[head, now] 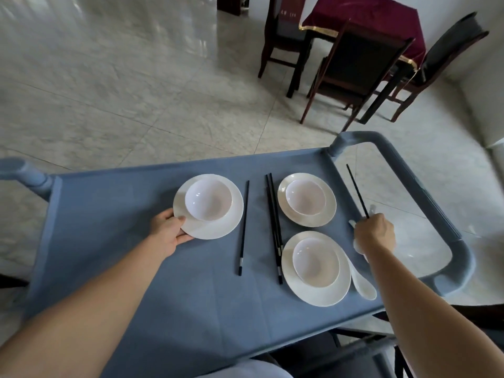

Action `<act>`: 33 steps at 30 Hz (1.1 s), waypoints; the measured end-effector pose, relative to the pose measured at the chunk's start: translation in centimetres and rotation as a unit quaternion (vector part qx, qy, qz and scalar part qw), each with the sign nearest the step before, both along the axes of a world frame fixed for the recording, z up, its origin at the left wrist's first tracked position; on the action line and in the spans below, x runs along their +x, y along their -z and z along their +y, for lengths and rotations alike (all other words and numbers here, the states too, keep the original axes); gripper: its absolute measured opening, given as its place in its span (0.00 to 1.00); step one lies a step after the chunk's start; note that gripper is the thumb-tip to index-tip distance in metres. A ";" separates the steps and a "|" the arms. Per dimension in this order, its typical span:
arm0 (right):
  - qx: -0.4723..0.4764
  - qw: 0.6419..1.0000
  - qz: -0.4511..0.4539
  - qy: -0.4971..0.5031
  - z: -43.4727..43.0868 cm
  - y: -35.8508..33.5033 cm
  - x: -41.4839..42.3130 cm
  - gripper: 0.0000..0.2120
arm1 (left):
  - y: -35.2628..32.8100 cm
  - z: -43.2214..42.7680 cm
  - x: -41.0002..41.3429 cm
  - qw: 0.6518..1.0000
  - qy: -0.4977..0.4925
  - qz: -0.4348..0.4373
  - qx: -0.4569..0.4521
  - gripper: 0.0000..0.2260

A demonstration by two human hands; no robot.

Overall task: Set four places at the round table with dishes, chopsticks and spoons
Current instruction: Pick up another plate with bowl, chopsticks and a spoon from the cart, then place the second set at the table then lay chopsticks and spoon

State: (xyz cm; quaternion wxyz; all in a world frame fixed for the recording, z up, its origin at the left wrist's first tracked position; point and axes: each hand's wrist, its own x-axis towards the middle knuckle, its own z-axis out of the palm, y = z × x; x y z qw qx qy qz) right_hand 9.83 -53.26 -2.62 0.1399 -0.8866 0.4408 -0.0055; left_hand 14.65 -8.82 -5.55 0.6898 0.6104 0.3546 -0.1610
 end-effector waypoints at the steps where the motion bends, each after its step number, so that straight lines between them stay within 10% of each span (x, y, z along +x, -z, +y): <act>1: -0.010 1.000 -0.016 0.006 -0.1 -0.8 0.2 0.14 | -0.3 0.1 -0.2 1.000 0.002 -0.003 -0.002 0.15; 16: 0.183 0.908 -0.048 -0.374 24.1 -6.9 9.3 0.16 | -8.3 7.8 -6.7 0.997 -0.059 -0.052 -0.003 0.15; 33: 0.514 0.729 0.033 -0.451 50.1 -14.9 2.6 0.17 | -19.6 25.4 -17.1 0.974 -0.183 -0.132 0.020 0.10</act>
